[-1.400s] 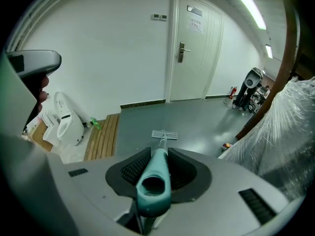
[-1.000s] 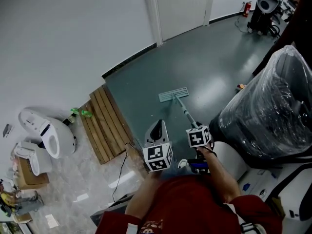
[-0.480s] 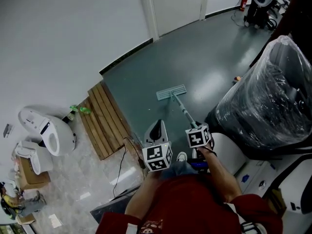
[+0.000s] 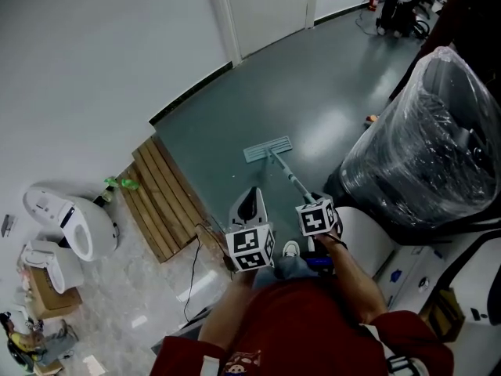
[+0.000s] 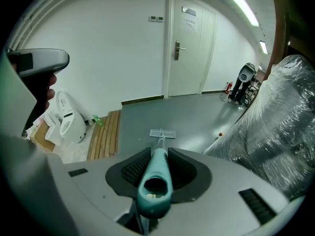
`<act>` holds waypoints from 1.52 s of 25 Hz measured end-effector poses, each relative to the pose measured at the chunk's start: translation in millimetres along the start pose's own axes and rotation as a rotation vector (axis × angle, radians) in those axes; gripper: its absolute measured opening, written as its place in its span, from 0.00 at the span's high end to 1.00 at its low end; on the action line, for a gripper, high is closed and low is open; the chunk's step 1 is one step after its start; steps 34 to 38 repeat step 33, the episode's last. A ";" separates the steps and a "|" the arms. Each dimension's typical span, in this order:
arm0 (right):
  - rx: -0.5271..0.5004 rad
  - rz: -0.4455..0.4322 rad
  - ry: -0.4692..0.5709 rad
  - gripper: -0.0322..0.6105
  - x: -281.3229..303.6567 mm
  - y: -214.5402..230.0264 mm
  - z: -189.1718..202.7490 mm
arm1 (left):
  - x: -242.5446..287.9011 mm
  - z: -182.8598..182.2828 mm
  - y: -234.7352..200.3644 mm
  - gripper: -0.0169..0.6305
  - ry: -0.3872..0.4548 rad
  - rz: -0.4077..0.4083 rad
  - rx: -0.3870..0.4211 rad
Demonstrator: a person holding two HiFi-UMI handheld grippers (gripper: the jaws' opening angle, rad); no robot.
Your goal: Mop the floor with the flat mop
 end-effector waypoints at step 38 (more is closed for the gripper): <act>-0.013 0.010 0.020 0.77 3.9 -29.9 -20.0 | -5.9 -2.1 -30.2 0.95 -0.008 0.012 0.005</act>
Point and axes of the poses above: the fingertips, and each gripper's own axes: x forward along the fingers, y to its right, z out of its underside, the point moved 7 cm from there along -x, backward along the fingers, and after that the axes turned 2 degrees about x, right-handed, at the moved point
